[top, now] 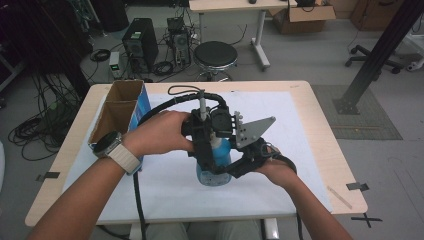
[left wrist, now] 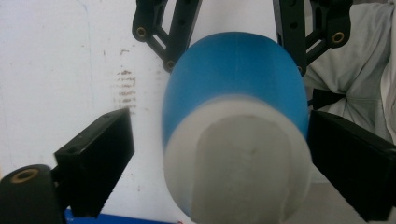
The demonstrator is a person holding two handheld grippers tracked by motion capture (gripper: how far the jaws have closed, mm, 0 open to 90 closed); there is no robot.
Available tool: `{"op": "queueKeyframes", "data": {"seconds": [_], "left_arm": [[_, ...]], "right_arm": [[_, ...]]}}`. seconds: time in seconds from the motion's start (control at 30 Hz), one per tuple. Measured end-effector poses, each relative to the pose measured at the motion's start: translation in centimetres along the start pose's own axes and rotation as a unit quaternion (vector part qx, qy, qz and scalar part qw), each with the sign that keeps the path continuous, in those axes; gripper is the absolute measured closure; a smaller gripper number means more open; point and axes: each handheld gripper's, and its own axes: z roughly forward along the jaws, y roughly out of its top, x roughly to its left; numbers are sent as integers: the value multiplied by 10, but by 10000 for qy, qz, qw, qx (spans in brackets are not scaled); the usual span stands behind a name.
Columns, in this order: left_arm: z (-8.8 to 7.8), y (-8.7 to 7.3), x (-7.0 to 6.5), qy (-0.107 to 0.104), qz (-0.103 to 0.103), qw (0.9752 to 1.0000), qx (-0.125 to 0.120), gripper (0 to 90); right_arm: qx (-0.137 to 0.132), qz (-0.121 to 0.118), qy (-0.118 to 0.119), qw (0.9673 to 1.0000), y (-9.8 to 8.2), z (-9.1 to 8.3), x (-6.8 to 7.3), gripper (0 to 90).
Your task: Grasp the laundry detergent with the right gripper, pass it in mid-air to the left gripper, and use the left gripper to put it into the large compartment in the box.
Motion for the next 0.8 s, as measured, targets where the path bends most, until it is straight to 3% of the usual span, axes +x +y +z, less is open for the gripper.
{"op": "queueKeyframes", "data": {"seconds": [0.8], "left_arm": [[0,0,-1,-65,42,9999,-90,223]], "right_arm": [[-9,31,-5,10000,-1,0,0,445]]}}
